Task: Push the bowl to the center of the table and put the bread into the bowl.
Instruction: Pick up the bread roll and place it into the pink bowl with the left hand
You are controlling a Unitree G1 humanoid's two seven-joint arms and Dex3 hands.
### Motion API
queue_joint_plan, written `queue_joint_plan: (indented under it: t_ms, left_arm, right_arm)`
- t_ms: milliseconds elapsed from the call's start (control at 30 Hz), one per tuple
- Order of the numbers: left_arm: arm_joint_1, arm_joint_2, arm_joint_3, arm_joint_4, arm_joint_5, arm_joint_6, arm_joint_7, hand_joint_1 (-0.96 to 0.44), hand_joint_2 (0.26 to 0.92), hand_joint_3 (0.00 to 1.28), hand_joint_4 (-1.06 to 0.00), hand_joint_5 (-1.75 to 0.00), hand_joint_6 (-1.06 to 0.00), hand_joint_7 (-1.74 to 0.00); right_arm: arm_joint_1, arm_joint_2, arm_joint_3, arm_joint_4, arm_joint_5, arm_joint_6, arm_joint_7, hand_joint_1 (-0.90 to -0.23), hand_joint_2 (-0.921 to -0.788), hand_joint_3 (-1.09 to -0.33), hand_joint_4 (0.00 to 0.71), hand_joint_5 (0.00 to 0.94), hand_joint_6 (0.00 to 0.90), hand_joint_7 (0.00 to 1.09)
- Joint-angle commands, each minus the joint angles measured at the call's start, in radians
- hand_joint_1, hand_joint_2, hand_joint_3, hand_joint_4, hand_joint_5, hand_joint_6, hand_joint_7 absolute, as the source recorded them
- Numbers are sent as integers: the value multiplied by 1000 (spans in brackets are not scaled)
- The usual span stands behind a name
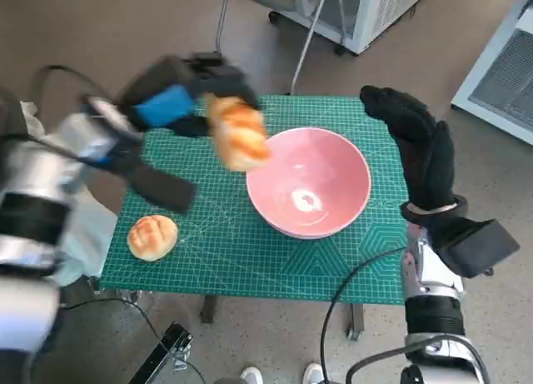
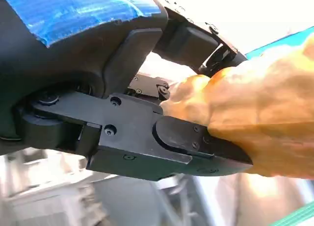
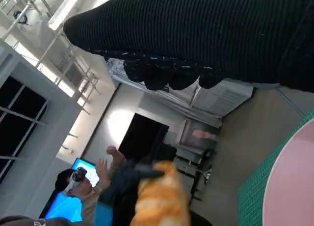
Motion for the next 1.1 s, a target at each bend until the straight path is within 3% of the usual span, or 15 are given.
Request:
queue_joint_plan:
  t_ms: [33, 233, 600, 767, 800, 833, 933, 1033, 1100]
  left_arm:
    - [-43, -88, -35, 73, 20, 20, 0, -1, 921, 111, -570, -1139, -655, -1281]
    - [-63, -191, -67, 170, 12, 33, -31, -2, 921, 148, -527, -1197, -613, -1316]
    - [-77, -295, -119, 269, 21, 89, -110, -2, 920, 123, -575, -1151, -619, -1311]
    - [-68, -321, -96, 302, -35, 112, -219, -2, 921, 133, -582, -1197, -582, -1293]
    - [-64, -325, -84, 306, -52, 116, -250, -10, 917, 145, -504, -944, -490, -1054]
    - [-59, -328, -71, 307, -74, 126, -295, -15, 918, 143, -499, -696, -465, -836]
    - [-51, -332, -46, 302, -118, 151, -397, -33, 920, 130, -278, -239, -305, -435]
    - [-45, -330, -23, 291, -159, 166, -486, -62, 921, 120, -123, -78, -210, -276]
    - [-42, -322, -17, 273, -173, 168, -517, -96, 921, 114, -77, -36, -188, -228]
  right_arm:
    - [8, -1, -3, 13, 9, 15, 10, -390, -867, -668, 465, 7, 141, 880]
    - [13, -1, -7, 6, 13, 7, 11, -386, -848, -705, 465, 7, 140, 882]
    - [29, -18, -21, -8, 7, -9, -3, -381, -831, -735, 474, 12, 147, 883]
    - [32, -22, -31, -4, 4, -14, -10, -381, -826, -743, 485, 17, 173, 880]
    - [33, -21, -32, -5, 3, -15, -12, -381, -824, -745, 487, 18, 179, 875]
    - [35, -20, -32, -8, -1, -16, -16, -380, -823, -746, 488, 18, 184, 871]
    - [40, -18, -31, -16, -5, -16, -22, -381, -822, -748, 489, 19, 190, 865]
    - [42, -19, -31, -22, -5, -14, -26, -385, -823, -745, 484, 16, 189, 861]
    - [41, -20, -31, -23, -2, -10, -25, -387, -826, -740, 477, 12, 182, 857]
